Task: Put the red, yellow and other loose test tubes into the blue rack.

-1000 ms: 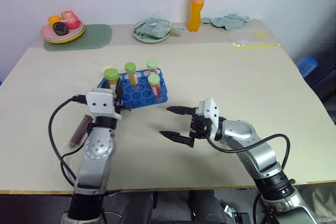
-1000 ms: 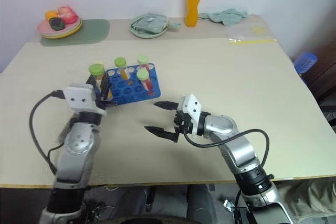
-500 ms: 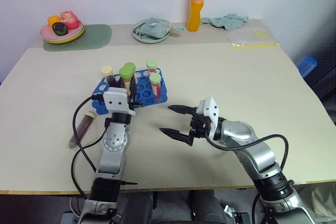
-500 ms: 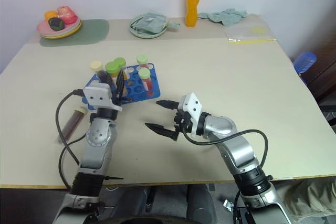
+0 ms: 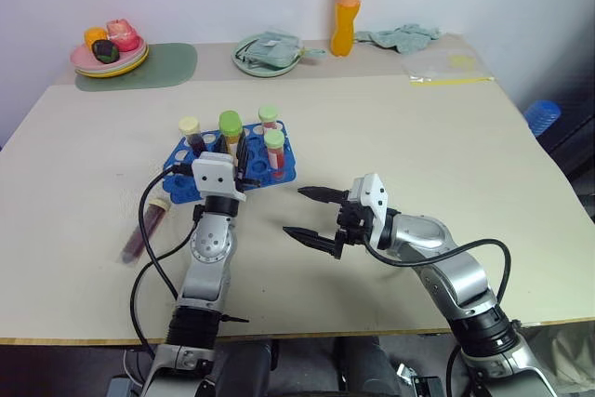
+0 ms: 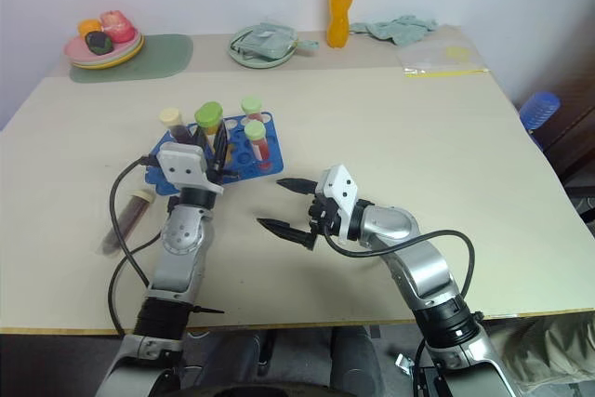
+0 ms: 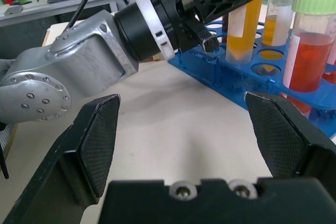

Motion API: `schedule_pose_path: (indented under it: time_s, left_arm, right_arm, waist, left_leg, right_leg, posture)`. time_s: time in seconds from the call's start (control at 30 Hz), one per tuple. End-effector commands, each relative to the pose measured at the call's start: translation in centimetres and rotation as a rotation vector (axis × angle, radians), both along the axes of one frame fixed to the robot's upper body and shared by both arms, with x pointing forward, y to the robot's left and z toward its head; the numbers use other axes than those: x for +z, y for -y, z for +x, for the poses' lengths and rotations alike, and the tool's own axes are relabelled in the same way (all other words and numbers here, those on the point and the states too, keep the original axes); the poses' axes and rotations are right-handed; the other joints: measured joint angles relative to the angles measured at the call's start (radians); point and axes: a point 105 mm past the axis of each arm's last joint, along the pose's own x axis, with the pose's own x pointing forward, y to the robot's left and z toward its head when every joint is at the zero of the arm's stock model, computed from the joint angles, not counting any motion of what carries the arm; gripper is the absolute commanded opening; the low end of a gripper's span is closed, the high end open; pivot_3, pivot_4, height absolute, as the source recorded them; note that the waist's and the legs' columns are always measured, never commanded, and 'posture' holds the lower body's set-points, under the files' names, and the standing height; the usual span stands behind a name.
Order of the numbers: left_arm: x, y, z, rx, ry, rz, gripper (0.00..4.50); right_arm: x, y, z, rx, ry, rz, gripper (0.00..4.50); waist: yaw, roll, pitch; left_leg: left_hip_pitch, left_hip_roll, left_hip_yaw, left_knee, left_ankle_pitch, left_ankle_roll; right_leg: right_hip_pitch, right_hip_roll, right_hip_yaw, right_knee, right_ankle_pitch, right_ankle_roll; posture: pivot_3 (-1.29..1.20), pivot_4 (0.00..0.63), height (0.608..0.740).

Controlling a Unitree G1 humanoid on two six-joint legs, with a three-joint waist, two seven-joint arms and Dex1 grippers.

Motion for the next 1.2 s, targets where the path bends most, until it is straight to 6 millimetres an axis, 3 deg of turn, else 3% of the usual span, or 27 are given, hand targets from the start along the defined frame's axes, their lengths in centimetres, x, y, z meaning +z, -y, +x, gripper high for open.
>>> schedule_pose_path:
  time_s: [0.03,0.17,0.4,0.5,0.6,0.67,0.8,0.9,0.97,1.0,1.1,1.2]
  left_arm:
    - [0.9,0.0,-0.1,-0.003,0.045,-0.017,0.76]
    - [0.7,0.2,0.0,-0.024,0.034,-0.023,0.76]
    - [1.3,-0.7,-0.6,-0.034,0.041,-0.059,4.26]
    - [3.4,-1.6,-1.5,-0.050,0.093,-0.093,4.26]
    - [6.7,-2.5,-2.6,-0.060,0.168,-0.099,4.26]
    - [9.3,-4.2,-3.3,-0.048,0.190,-0.110,4.26]
    - [10.5,-7.5,-4.0,-0.061,0.042,-0.074,4.39]
    - [9.5,-12.2,-4.3,0.063,-0.220,0.036,4.39]
    - [8.4,-13.7,-4.6,0.085,-0.388,0.063,4.39]
    - [7.0,-14.6,-5.0,0.053,-0.556,0.085,4.39]
    - [4.4,-14.7,-6.7,-0.039,-0.894,0.231,4.39]
    - [0.9,-15.4,-8.6,-0.025,-1.277,0.322,4.39]
  right_arm:
    - [1.3,0.0,-0.4,0.006,0.034,0.041,4.21]
    - [1.3,0.0,-0.5,0.003,0.030,0.043,4.21]
    - [1.2,0.0,-0.6,0.001,0.025,0.044,4.21]
    - [1.2,0.0,-0.7,0.000,0.021,0.046,4.21]
    - [1.2,0.0,-0.7,0.001,0.018,0.048,4.21]
    - [1.2,0.0,-0.7,0.001,0.016,0.047,4.21]
    - [1.1,0.2,-0.7,0.001,0.017,0.044,4.21]
    - [1.1,0.3,-0.7,0.005,0.013,0.043,4.21]
    - [1.0,0.2,-0.7,0.010,0.008,0.044,4.21]
    - [1.0,0.0,-0.6,0.024,0.003,0.048,4.21]
    - [1.1,-0.5,-0.5,0.061,0.011,0.042,4.21]
    - [1.3,-0.6,-0.4,0.083,0.038,0.027,4.21]
  waist:
    - [0.000,0.000,0.000]
    - [0.001,0.000,0.000]
    - [-0.001,0.000,0.000]
    - [-0.003,0.000,0.000]
    - [-0.003,0.000,0.000]
    - [-0.003,0.000,0.000]
    - [-0.021,0.000,0.000]
    - [-0.030,0.000,0.000]
    - [-0.030,0.001,0.000]
    - [-0.030,0.000,0.001]
    - [-0.031,0.000,0.001]
    - [-0.023,0.000,0.002]
  left_leg:
    - [0.000,0.000,0.000,0.000,0.000,0.000]
    - [0.000,0.000,0.000,0.000,0.000,0.000]
    - [0.000,0.000,0.000,0.000,0.000,0.000]
    - [0.000,0.000,0.000,0.000,0.000,0.000]
    - [0.000,0.000,-0.001,0.000,0.000,0.000]
    - [0.000,0.000,-0.001,0.000,0.000,0.000]
    - [0.000,0.001,-0.002,-0.001,0.000,0.000]
    - [0.001,0.001,-0.004,-0.001,0.000,0.000]
    - [0.001,0.002,-0.005,-0.002,0.000,0.000]
    - [0.001,0.002,-0.005,-0.002,0.000,0.000]
    - [0.001,0.001,-0.005,-0.002,0.000,0.000]
    - [0.001,0.001,-0.004,-0.002,0.000,0.000]
  right_leg:
    - [0.000,0.000,0.000,0.000,0.000,0.000]
    - [0.000,0.000,0.000,0.000,0.000,0.000]
    - [0.000,0.000,0.000,0.000,0.000,0.000]
    - [0.000,0.000,0.000,0.000,0.000,0.000]
    - [0.000,0.000,0.000,0.000,0.000,0.000]
    - [0.000,0.000,0.000,0.000,0.000,0.000]
    - [0.000,0.001,0.000,0.001,0.000,0.000]
    - [-0.001,0.001,0.000,0.002,0.000,0.000]
    - [-0.002,0.002,0.000,0.002,-0.001,0.000]
    - [-0.002,0.002,0.000,0.002,-0.001,0.000]
    - [-0.001,0.002,0.000,0.002,-0.001,0.000]
    - [-0.001,0.002,-0.001,0.002,-0.001,0.000]
  posture:
    - [0.00,0.150,0.740]
    - [0.00,0.150,0.740]
    - [0.00,0.150,0.740]
    - [0.00,0.150,0.740]
    - [0.00,0.150,0.740]
    - [0.00,0.150,0.740]
    - [0.00,0.150,0.740]
    - [0.00,0.150,0.740]
    - [0.00,0.150,0.740]
    - [0.00,0.150,0.740]
    - [0.00,0.150,0.740]
    - [0.00,0.150,0.740]
